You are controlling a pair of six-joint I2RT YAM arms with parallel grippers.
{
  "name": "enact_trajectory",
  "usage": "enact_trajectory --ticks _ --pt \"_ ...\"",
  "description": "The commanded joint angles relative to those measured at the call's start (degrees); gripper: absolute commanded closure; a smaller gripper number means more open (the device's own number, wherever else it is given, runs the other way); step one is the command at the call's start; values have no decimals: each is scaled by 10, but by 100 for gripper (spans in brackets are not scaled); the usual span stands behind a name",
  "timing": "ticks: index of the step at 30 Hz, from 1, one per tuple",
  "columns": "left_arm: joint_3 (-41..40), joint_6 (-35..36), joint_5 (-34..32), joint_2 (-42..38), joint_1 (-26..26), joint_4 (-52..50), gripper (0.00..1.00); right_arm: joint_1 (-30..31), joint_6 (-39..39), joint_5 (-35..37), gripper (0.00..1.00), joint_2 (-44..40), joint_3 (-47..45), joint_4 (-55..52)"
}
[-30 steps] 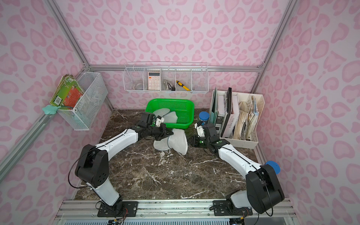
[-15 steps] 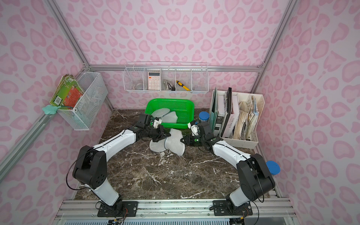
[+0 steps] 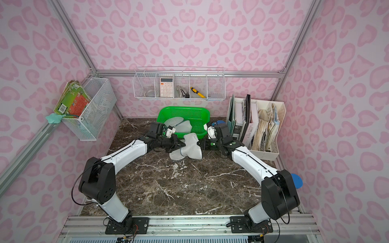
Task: Turn the laundry bag inside out
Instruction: Turn over the laundry bag at the center of the board.
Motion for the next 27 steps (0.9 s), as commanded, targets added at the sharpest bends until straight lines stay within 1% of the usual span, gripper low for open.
enact_trajectory --ticks 1,5,7,13,17,25,27 --pt "1 1 9 10 -2 -4 100 18 -32 17 100 35 19 -60" --pt "3 8 8 15 -4 -19 100 49 -22 3 100 80 37 -36" --pt "2 12 7 12 -4 -26 100 55 -11 -14 100 94 42 -17" --pt "-11 15 3 0 -5 -33 100 54 33 -70 100 142 39 62" --pt "-17 15 1 -6 -5 -35 100 51 78 -114 100 177 25 133" --pt "-17 14 2 -10 -5 -38 100 48 146 -162 100 236 11 242" --pt "-13 15 1 -10 -4 -39 100 48 159 -178 100 254 16 256"
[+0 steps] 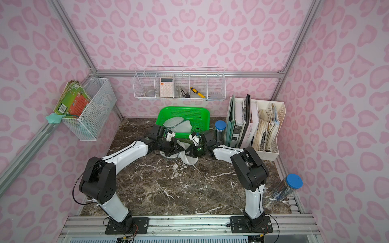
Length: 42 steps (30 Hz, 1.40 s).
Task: Turn the laundry bag inside out
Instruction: Turn over the laundry bag at the center of the board.
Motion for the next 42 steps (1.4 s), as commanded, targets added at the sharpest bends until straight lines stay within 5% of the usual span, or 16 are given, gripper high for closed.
enact_trajectory --ticks 1,12,21,26,30,37,42 --pt "8 9 10 -5 1 -8 100 0 39 -29 100 21 4 48" --pt "20 -4 -8 6 20 -25 100 -43 31 -47 100 -60 -83 77" --pt "47 -16 -7 45 28 -42 68 -34 -50 -42 100 -81 -69 -14" --pt "63 -14 -18 49 38 -56 59 -30 -63 -32 100 -77 -66 -31" --pt "71 -6 -22 55 46 -67 65 -27 -75 -25 100 -74 -58 -45" --pt "93 4 -29 60 42 -84 98 -14 -71 -28 100 -49 -37 -36" --pt "105 -2 -21 56 22 -86 100 -15 -19 -35 100 -10 -25 33"
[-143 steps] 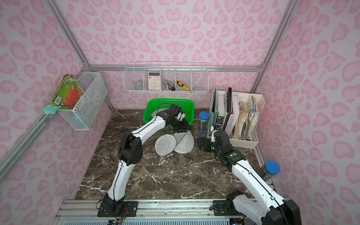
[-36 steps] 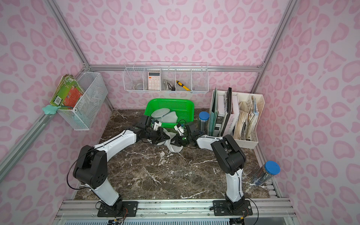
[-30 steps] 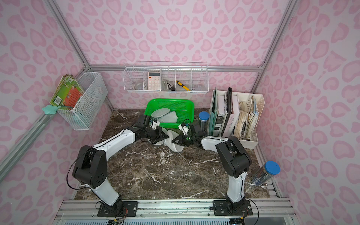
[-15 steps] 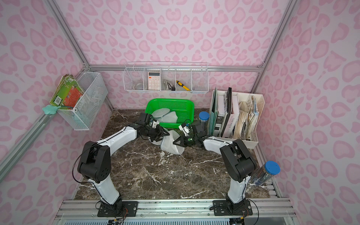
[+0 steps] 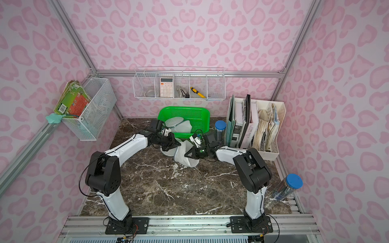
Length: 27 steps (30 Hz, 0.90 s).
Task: Turn the laundry bag inside out
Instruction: Turn over the laundry bag at the center of the board.
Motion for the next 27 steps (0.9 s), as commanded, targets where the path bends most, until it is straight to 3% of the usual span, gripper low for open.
enact_trajectory --ticks 1,5,10,12,14,21,27 --pt "5 0 7 -4 -14 -5 100 -3 48 -5 100 25 9 57" --pt "-8 -25 28 -7 -36 23 100 -2 88 -14 100 69 30 103" --pt "-1 -38 42 -12 -52 28 100 1 75 2 99 117 70 60" --pt "-2 -50 51 -17 -55 37 100 2 74 9 94 130 78 54" --pt "-9 -62 55 -24 -56 48 100 -1 82 8 77 134 76 59" --pt "-31 -63 34 -31 -43 40 100 -26 113 6 64 69 -1 125" --pt "-37 -62 23 -25 -35 27 100 -44 80 11 50 15 -36 82"
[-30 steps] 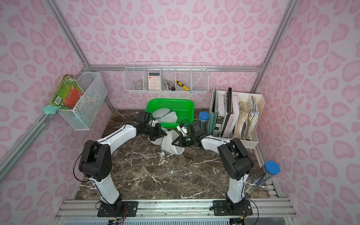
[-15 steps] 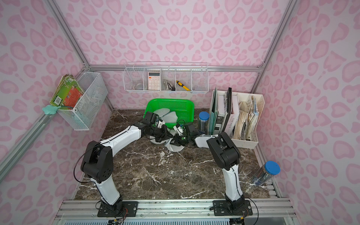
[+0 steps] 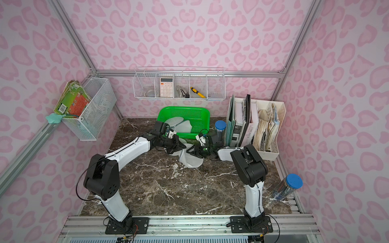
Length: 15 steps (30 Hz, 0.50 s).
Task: Turn the laundry bag inside out
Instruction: Turn over the laundry bag at the center of the board.
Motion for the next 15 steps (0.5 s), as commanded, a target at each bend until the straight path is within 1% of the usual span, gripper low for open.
enact_trajectory --ticks 1,7,9,11,15 --pt "0 -4 -3 3 3 -6 100 -5 -27 10 50 -22 -13 -24" --pt "2 1 5 17 3 -2 100 -7 -55 23 50 -58 -35 -65" --pt "0 5 7 24 3 -2 86 -8 -63 35 48 -71 -37 -79" --pt "-2 12 8 31 4 -4 73 -8 -72 50 45 -84 -34 -99" --pt "-1 29 -4 33 10 -22 51 -3 -89 86 38 -106 -22 -141"
